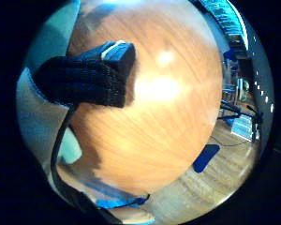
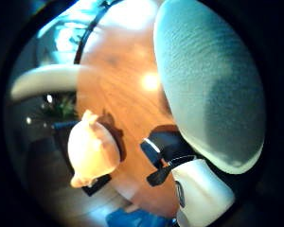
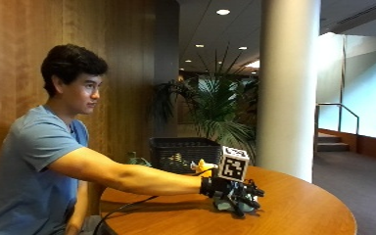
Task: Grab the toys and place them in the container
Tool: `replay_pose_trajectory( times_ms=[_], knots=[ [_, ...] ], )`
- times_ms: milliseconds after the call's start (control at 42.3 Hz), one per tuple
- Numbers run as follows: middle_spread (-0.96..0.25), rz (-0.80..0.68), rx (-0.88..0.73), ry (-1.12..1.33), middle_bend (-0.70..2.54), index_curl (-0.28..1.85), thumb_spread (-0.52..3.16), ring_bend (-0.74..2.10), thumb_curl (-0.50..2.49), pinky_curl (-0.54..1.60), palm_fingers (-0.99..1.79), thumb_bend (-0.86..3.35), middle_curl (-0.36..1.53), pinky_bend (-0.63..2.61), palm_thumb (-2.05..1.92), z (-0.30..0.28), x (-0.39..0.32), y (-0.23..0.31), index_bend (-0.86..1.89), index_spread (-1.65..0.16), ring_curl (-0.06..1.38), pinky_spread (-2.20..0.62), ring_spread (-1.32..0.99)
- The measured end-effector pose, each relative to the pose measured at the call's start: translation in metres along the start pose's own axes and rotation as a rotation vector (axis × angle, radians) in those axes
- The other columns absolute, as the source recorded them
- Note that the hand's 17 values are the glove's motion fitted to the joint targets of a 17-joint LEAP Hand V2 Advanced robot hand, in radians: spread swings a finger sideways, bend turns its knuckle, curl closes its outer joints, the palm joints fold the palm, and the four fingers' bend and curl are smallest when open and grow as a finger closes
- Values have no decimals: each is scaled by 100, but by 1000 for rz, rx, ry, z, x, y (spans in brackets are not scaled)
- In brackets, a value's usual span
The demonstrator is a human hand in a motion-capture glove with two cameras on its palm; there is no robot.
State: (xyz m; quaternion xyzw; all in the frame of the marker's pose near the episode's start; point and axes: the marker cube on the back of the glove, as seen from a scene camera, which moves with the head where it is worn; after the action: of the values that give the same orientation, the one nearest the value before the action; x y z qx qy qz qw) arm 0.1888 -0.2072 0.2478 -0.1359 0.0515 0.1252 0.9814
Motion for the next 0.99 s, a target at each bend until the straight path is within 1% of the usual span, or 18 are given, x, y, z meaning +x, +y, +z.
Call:
replay_pose_trajectory(
  times_ms=[24,71,142,165,189,213,283,307,402,425,449,496,567,614,661,803,921,992],
  knots=[
    [5,5,-2,7,5,13,115,15,35,38,-31,11,19,150,27,-1,0,0,10,-28,26,7,7],
    [5,49,-15,52,4,13,116,19,36,38,-30,13,18,151,33,-4,5,-1,10,-28,27,6,7],
    [7,123,-34,125,4,14,118,32,37,38,-20,17,16,147,41,-8,16,-1,11,-29,30,5,8],
    [8,124,-36,118,4,14,120,44,38,36,-10,19,15,143,44,-9,16,-1,13,-30,33,4,7],
    [9,111,-35,90,5,14,121,48,39,36,-9,19,15,142,46,-10,14,-1,12,-30,34,4,7],
    [9,86,-31,46,8,15,123,58,40,35,2,22,15,137,50,-11,10,0,16,-31,36,1,6],
    [10,32,-4,-75,11,18,126,69,42,33,9,25,14,133,55,-14,-1,1,20,-33,39,-2,4],
    [9,34,11,-88,13,19,128,72,43,32,14,28,15,130,59,-15,-3,1,24,-34,40,-4,2],
    [9,38,103,-68,14,23,132,78,45,30,22,31,15,126,65,-13,-7,3,31,-35,41,-9,-4],
    [7,33,131,-57,17,24,133,84,47,31,37,34,15,126,69,-12,-8,3,34,-35,44,-14,-8],
    [4,30,159,-49,24,24,126,86,50,30,56,35,17,125,74,-10,-9,3,36,-36,43,-20,-14],
    [1,33,214,-42,26,24,122,87,52,28,65,35,18,121,78,-9,-11,4,37,-35,41,-24,-20],
    [-5,41,279,-44,30,29,110,91,55,29,77,33,21,115,80,-9,-11,6,43,-35,45,-30,-28],
    [-8,43,296,-40,32,30,103,92,57,29,80,32,22,112,82,-11,-11,7,44,-35,45,-33,-32],
    [-13,48,290,-22,38,33,93,95,59,29,90,29,24,107,82,-13,-11,10,48,-35,47,-36,-35],
    [-22,92,239,-6,45,37,70,99,66,31,98,26,29,102,83,-27,-10,26,49,-35,50,-40,-41],
    [-28,125,250,-28,47,41,58,99,70,33,98,25,31,102,85,-52,-9,45,49,-35,51,-41,-44],
    [-31,107,265,-2,48,43,54,99,72,34,97,24,33,102,85,-73,-5,59,49,-35,52,-42,-45]
  ],
)
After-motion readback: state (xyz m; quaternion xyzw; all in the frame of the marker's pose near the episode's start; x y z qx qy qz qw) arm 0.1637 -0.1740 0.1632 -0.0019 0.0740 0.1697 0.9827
